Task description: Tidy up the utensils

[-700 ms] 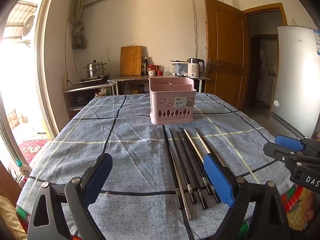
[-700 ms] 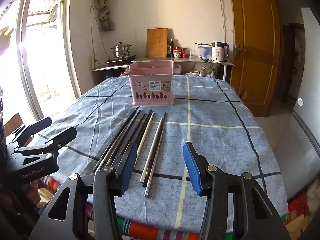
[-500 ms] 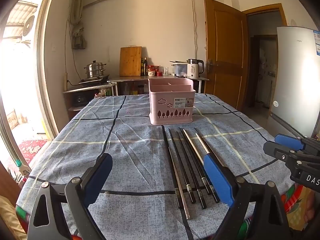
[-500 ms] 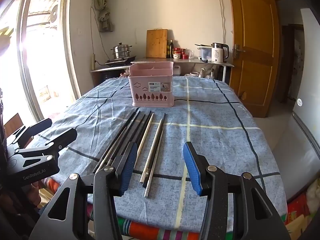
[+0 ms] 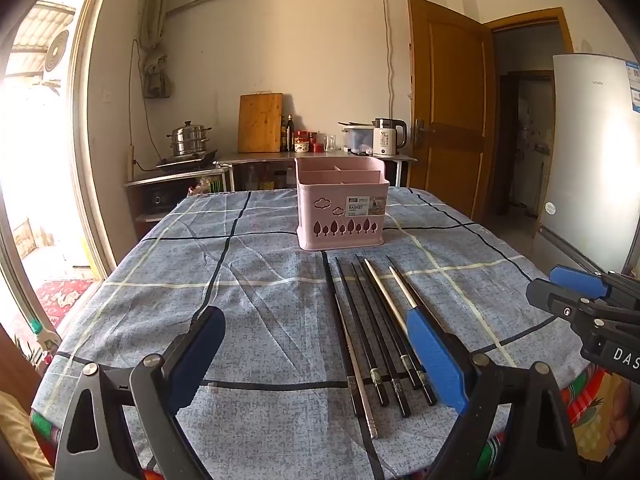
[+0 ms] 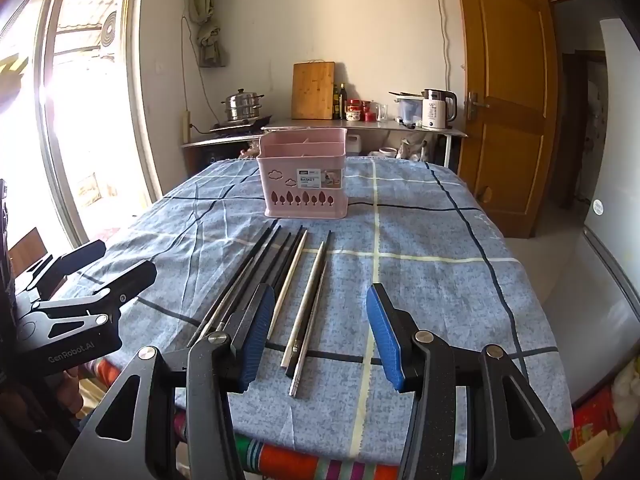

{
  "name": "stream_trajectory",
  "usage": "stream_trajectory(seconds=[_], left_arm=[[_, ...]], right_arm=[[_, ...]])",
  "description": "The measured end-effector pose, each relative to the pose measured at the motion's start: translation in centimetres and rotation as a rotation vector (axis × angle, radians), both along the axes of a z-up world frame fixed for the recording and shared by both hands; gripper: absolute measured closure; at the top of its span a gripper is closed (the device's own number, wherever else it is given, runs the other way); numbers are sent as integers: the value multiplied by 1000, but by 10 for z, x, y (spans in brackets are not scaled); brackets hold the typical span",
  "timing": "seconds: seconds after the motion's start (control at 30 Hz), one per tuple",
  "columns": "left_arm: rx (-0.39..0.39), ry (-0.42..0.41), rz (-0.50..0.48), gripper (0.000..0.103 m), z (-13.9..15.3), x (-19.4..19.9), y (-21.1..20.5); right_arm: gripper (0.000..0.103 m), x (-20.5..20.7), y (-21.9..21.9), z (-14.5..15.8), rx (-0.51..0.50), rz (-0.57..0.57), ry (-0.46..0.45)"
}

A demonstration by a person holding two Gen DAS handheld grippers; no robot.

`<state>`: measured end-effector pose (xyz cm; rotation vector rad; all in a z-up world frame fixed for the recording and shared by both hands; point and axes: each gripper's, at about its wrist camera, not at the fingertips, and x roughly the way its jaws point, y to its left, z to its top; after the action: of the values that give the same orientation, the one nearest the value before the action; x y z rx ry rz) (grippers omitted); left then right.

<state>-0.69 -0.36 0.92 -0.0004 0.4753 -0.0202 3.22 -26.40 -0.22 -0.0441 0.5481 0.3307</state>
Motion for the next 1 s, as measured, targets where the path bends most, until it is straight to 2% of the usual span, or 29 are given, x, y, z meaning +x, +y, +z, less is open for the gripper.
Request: stream_trajectory(seconds=[1.0], left_arm=[[-9, 4, -10, 10, -5, 1, -1]], right_arm=[[54, 0, 1, -1, -2, 0, -2]])
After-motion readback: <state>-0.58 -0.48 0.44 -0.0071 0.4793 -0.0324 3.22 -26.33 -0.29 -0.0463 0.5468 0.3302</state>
